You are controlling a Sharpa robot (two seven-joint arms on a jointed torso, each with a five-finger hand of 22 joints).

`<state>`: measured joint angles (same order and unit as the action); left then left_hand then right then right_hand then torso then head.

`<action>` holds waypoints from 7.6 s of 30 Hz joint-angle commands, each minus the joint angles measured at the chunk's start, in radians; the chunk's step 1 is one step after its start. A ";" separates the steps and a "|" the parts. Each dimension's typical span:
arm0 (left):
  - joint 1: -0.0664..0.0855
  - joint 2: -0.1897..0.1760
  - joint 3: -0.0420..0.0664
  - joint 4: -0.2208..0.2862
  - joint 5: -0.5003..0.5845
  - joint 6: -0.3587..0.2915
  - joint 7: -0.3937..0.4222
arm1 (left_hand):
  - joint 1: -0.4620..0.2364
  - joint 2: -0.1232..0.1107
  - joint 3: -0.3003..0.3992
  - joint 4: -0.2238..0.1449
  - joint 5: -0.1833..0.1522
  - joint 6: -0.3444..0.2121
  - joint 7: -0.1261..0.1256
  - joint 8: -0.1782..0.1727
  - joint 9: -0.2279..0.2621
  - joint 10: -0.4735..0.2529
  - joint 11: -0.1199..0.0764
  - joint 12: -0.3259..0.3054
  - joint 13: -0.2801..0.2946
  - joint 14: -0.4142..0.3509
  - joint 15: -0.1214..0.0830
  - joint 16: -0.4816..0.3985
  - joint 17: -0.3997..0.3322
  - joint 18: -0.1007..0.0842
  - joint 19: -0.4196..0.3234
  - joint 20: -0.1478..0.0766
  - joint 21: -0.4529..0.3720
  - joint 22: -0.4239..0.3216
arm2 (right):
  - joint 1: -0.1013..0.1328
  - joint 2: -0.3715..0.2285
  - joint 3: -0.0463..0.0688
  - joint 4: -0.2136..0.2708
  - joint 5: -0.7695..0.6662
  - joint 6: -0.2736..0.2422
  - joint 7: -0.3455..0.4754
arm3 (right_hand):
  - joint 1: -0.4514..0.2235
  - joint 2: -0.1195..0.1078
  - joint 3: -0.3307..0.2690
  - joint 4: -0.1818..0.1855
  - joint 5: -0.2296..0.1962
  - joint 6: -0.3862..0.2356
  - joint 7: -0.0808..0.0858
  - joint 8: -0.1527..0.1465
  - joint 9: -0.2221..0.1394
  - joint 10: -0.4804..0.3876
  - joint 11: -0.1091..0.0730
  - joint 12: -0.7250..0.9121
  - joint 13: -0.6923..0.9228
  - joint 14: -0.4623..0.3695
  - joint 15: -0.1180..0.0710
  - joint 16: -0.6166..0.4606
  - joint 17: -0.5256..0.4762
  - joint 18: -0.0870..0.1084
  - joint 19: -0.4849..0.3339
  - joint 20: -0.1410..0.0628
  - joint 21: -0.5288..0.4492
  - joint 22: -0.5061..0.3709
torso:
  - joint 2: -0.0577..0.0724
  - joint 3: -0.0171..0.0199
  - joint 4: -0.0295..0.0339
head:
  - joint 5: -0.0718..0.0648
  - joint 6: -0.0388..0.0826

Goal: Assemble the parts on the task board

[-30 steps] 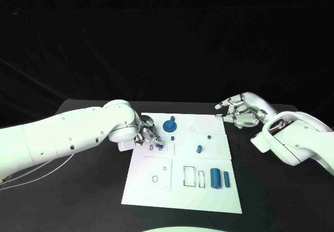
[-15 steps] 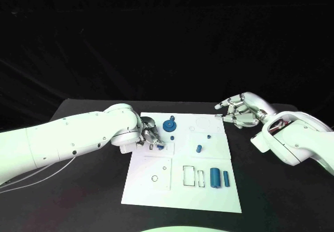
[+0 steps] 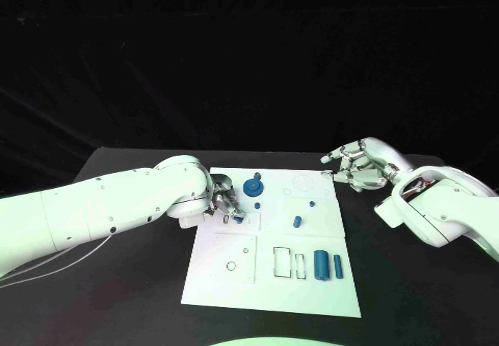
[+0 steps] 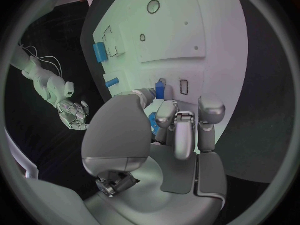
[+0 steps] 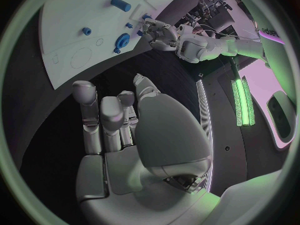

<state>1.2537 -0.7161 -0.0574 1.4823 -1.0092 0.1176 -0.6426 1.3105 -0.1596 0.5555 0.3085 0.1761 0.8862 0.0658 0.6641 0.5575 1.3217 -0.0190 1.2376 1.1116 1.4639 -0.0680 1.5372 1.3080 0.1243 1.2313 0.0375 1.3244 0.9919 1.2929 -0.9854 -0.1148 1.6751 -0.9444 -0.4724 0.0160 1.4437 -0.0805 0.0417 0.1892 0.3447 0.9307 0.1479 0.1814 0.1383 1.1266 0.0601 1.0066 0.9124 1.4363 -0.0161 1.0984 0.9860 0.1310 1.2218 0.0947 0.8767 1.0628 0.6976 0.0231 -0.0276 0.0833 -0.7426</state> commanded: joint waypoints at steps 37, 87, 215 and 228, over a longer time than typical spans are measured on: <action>-0.005 0.004 0.000 -0.003 -0.031 0.064 0.001 | -0.044 -0.009 0.209 -0.182 0.004 0.011 -0.013 0.020 0.010 0.013 -0.002 -0.001 0.003 0.095 -0.008 0.005 0.222 -0.009 0.005 -0.003 0.007 0.006 | -0.002 0.000 0.000 0.001 -0.010 0.012 0.004 | -0.013 -0.001 -0.001 0.008 0.008 0.005 -0.001 0.007 -0.002 -0.004 0.000 0.001 -0.001 0.010 0.000 -0.005 0.001 0.012 0.004 -0.003 -0.004 -0.001 | 0.000 0.0007 -0.0006 | 0.005 -0.003; -0.005 0.018 0.000 -0.023 -0.065 0.065 -0.007 | -0.248 0.013 -0.195 -0.019 -0.004 0.073 -0.040 0.037 -0.017 0.058 -0.021 0.066 0.077 0.095 -0.024 0.006 0.224 -0.017 0.036 -0.014 0.023 0.045 | -0.004 -0.002 0.000 0.002 -0.010 0.014 0.006 | -0.018 -0.003 -0.002 0.011 0.009 0.005 -0.001 0.008 -0.003 -0.006 0.000 -0.001 -0.004 0.010 0.000 -0.010 -0.002 0.013 0.003 -0.003 -0.009 -0.004 | 0.000 -0.0001 -0.0002 | -0.003 -0.004; 0.068 0.127 0.019 -0.323 -0.070 0.202 -0.007 | -0.121 0.152 -0.491 -0.018 0.003 0.007 0.007 -0.046 -0.117 -0.136 0.022 -0.167 -0.243 0.081 0.013 -0.022 0.189 0.005 -0.033 0.015 -0.050 -0.074 | -0.011 0.013 0.000 -0.019 -0.013 -0.001 0.010 | -0.025 -0.002 -0.002 0.017 0.011 0.006 -0.002 0.009 -0.005 -0.006 -0.001 0.003 -0.004 0.011 -0.001 -0.016 -0.003 0.014 0.003 -0.003 -0.021 -0.011 | -0.001 0.0001 0.0000 | 0.007 -0.014; 0.068 0.130 0.018 -0.326 -0.053 0.205 -0.007 | -0.067 0.180 -0.466 -0.022 0.005 0.007 0.005 -0.050 -0.129 -0.140 0.019 -0.167 -0.249 0.080 0.011 -0.022 0.188 0.005 -0.035 0.014 -0.050 -0.074 | -0.011 0.014 0.000 -0.019 -0.013 0.000 0.009 | -0.025 -0.002 -0.002 0.017 0.011 0.006 -0.002 0.009 -0.005 -0.006 -0.001 0.003 -0.004 0.011 -0.001 -0.016 -0.003 0.014 0.003 -0.003 -0.021 -0.011 | -0.001 0.0005 0.0007 | 0.005 -0.017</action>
<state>1.3217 -0.5893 -0.0396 1.1561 -1.0760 0.3044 -0.6499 1.2356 0.0195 0.0834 0.2866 0.1762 0.8878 0.0746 0.6187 0.4293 1.1805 0.0041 1.0652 0.8638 1.4658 -0.0554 1.5159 1.3075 0.1243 1.1903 0.0499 1.2702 0.9170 1.2821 -0.9722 -0.1149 1.6555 -0.9494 -0.4738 0.0184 1.4267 -0.0792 0.0417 0.2003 0.3525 0.9306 0.1477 0.1853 0.1341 1.1247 0.0582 1.0066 0.9064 1.4399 -0.0197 1.0868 0.9822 0.1310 1.2218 0.0947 0.8614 1.0516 0.6968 0.0237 -0.0269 0.0883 -0.7594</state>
